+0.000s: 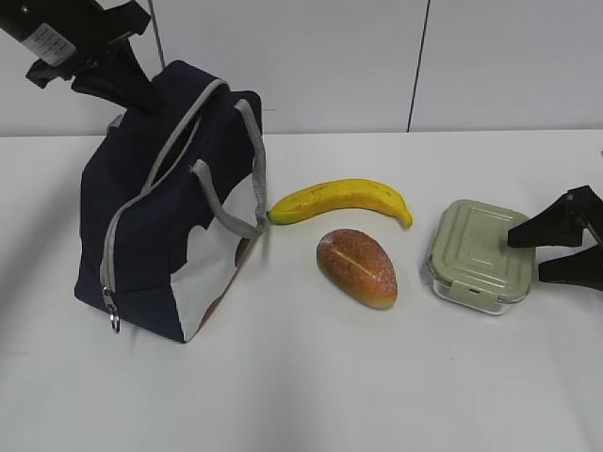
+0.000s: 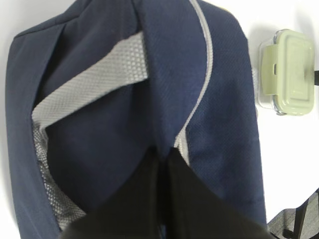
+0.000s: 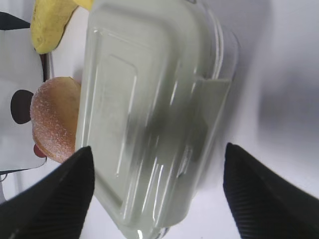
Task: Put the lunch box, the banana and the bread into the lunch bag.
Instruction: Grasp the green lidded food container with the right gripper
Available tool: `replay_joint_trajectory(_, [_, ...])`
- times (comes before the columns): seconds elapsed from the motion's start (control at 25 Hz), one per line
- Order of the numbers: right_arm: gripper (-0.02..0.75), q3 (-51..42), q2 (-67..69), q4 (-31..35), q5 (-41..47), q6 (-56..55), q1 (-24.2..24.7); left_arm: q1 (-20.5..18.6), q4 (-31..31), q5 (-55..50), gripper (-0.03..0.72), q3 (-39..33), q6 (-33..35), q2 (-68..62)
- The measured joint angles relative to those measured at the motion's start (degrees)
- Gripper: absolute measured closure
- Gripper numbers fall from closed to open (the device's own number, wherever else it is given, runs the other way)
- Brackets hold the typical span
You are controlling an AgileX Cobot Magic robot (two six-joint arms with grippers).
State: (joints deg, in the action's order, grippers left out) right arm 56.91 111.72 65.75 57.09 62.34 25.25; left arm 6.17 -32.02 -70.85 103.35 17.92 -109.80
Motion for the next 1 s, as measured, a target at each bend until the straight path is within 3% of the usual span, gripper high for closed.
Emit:
replay_joint_trajectory(0.72, [0.159, 0.13, 7.52, 8.56, 3.05, 9.68, 0.12, 0.00, 0.00, 0.00, 0.688, 0.00, 0.00, 0.00])
replay_joint_trajectory(1.0, [0.303, 0.13, 7.91, 9.42, 4.00, 10.36, 0.25, 0.00, 0.05, 0.00, 0.688, 0.00, 0.00, 0.00])
